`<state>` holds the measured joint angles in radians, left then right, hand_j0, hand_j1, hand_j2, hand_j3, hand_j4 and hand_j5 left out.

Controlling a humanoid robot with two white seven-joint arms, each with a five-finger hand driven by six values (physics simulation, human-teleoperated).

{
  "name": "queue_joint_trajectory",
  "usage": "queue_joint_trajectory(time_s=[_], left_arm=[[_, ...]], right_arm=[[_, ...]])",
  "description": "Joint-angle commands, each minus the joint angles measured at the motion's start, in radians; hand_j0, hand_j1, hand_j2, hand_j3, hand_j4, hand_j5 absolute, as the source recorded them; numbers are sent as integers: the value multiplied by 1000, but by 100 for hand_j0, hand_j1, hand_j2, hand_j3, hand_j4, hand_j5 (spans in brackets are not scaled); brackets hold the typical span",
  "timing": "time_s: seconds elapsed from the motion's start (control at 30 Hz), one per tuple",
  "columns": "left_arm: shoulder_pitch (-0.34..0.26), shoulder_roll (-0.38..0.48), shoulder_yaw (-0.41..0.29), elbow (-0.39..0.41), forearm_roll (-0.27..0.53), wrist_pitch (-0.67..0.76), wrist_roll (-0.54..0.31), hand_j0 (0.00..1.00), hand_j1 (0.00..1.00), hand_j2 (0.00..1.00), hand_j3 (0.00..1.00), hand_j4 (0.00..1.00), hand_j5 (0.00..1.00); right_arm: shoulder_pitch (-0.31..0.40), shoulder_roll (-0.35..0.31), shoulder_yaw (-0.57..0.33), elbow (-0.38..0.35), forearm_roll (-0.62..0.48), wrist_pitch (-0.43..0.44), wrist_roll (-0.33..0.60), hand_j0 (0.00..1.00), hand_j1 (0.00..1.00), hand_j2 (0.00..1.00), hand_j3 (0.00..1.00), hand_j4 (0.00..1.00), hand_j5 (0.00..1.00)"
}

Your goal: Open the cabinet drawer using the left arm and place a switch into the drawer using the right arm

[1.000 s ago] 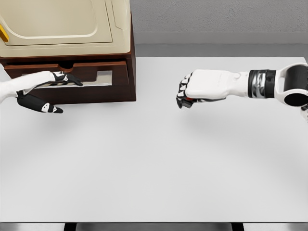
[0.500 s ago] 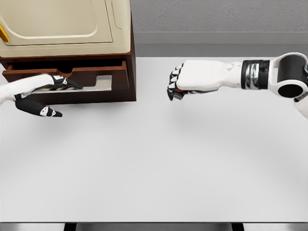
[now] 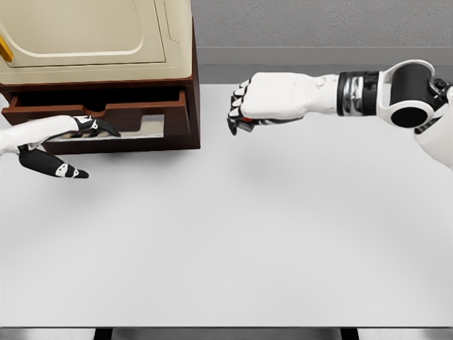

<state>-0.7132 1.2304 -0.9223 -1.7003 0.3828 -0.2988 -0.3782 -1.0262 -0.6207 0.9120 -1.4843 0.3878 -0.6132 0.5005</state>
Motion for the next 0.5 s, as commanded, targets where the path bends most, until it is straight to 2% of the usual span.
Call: queue_joint_trajectory(time_s=[0.0, 0.47], left_arm=[[0, 7, 2, -6, 21, -3, -1, 84, 84, 84, 84, 84, 84], [14, 32, 2, -21, 22, -31, 1, 83, 83, 83, 83, 83, 83]], right_arm=[[0, 10, 2, 12, -6, 2, 0, 51, 51, 51, 51, 51, 51], [-31, 13, -2, 16, -33, 2, -4, 51, 51, 51, 51, 51, 51]])
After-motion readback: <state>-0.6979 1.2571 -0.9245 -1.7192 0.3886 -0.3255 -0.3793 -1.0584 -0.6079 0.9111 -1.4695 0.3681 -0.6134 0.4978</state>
